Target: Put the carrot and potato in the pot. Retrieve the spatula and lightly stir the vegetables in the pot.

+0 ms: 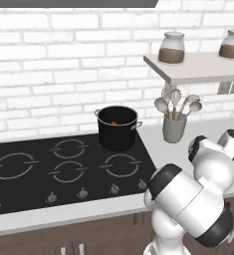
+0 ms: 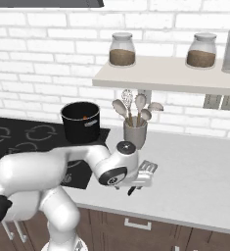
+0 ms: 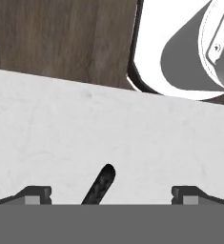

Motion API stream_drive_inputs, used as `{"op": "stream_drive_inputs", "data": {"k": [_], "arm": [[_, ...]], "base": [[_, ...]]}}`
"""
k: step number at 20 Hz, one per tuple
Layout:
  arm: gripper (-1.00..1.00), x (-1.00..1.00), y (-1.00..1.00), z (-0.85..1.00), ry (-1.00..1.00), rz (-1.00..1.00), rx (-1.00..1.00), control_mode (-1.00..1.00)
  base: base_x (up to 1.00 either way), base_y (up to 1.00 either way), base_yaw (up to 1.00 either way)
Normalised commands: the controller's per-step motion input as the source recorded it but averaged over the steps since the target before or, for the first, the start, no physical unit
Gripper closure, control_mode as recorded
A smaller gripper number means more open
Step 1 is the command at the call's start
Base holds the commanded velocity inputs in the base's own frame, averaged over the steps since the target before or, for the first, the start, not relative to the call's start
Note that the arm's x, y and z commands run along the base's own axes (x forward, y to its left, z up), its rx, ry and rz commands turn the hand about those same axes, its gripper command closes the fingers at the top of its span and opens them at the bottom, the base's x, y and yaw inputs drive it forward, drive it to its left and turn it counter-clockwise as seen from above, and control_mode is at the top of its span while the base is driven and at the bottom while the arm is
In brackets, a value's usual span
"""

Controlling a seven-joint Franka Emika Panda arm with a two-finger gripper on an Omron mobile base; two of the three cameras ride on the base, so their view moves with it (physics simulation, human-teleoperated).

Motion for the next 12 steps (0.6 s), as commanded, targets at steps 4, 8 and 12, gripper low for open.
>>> {"op": "stream_drive_inputs", "data": {"k": [4,8,12], "arm": [[-1.0,0.23,0.0,-0.42,0.09,-0.36,0.03,-1.0],[-1.0,0.18,0.02,-0.33,0.06,-0.34,0.05,-1.0],[-1.0,0.01,0.15,-0.28,0.02,-0.33,0.05,-1.0]], "base": [[0.0,0.0,0.0],[0.0,0.0,0.0],[0.0,0.0,0.0]]}}
